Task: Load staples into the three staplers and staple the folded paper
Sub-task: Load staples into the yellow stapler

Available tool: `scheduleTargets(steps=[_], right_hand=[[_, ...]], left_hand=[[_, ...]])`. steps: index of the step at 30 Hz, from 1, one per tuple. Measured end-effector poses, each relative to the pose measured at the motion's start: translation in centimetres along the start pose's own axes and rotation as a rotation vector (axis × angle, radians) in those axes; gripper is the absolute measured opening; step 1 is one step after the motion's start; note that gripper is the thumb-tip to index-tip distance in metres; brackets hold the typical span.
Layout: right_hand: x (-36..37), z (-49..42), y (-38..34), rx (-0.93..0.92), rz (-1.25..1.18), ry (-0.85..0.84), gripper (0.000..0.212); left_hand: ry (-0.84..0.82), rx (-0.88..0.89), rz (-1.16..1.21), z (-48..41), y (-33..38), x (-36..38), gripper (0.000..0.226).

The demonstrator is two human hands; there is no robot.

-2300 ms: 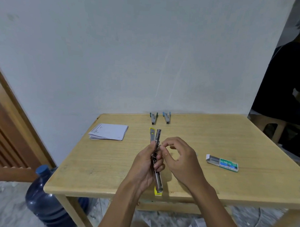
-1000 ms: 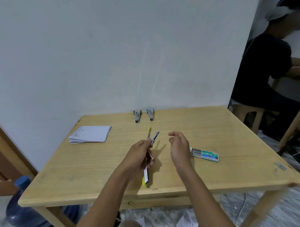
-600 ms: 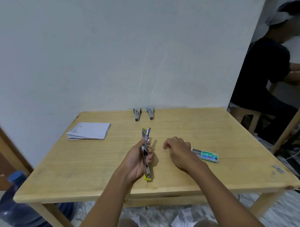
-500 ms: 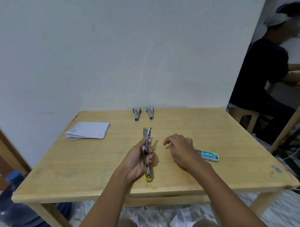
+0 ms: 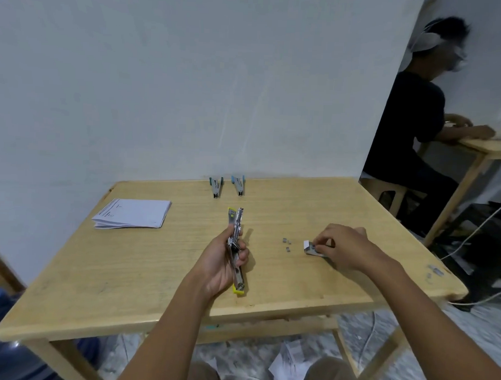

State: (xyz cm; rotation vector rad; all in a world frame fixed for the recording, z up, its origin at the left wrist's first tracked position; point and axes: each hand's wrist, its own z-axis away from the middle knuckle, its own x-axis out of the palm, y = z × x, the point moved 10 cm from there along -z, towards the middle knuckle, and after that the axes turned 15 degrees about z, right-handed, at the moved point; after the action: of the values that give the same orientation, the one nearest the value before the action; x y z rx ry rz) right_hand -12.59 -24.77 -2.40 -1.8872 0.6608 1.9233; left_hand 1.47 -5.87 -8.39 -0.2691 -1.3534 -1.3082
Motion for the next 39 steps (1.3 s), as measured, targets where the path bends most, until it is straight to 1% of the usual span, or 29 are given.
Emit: scheduleTargets(steps=[2,6,8,10,12,14,16,20,22,26,29,32,39], right_hand=[[-0.4,-0.2,-0.5,-0.019,0.029,0.002,0.018],[-0.2,-0.9,-0.8,-0.021,0.068,-0.051,0.016],[-0.3,-0.9,-0.8,-0.011,0.046,-0.045,0.018],[-0.8,-0.7,-0.8,-0.008,0.006,-0.018,0.020],[-1.6,-0.3,-0.7,-0.015,-0.026,0.045,0.018],[-2.4,0.2,-0.5,-0.013,-0.089,0.116,0.013],[-3.3,0.6,-0.4,-0.026,-0.144,0.171,0.015],[-5.2,1.0,-2.0,-0.109,-0.323,0.239,0.017],[-5.9,1.0,-3.7,-0.159,-0.429,0.234,0.019],[-6.2,0.9,-8.0,-0.243,-0.554,0.176,0.023],[-6.2,0.7,-10.4,-0.261,-0.627,0.173,0.018],[-6.2,0.3,-12.4,-0.314,-0.614,0.194,0.013],[-6.1,-0.6,-15.4,-0.416,-0.430,0.234,0.019]], left_hand=[[-0.004,0.001,0.005,0.1,0.0,-0.1,0.020],[-0.019,0.001,0.013,0.3,0.0,0.1,0.021],[-0.018,0.004,0.016,0.3,0.1,0.1,0.022],[-0.020,0.003,0.018,0.3,0.0,0.1,0.022],[-0.022,0.001,0.020,0.3,0.0,0.1,0.021],[-0.022,0.000,0.021,0.3,0.0,0.1,0.021],[-0.024,-0.007,0.028,0.2,-0.1,0.0,0.021],[-0.021,-0.009,0.024,0.2,-0.1,0.0,0.020],[-0.019,-0.009,0.013,0.3,-0.2,0.1,0.020],[-0.011,-0.004,-0.008,0.3,-0.1,0.2,0.022],[-0.025,-0.010,-0.014,0.3,-0.1,0.2,0.023],[-0.040,-0.021,-0.021,0.2,-0.2,0.3,0.023],[-0.069,-0.052,-0.050,0.0,-0.4,0.5,0.024]])
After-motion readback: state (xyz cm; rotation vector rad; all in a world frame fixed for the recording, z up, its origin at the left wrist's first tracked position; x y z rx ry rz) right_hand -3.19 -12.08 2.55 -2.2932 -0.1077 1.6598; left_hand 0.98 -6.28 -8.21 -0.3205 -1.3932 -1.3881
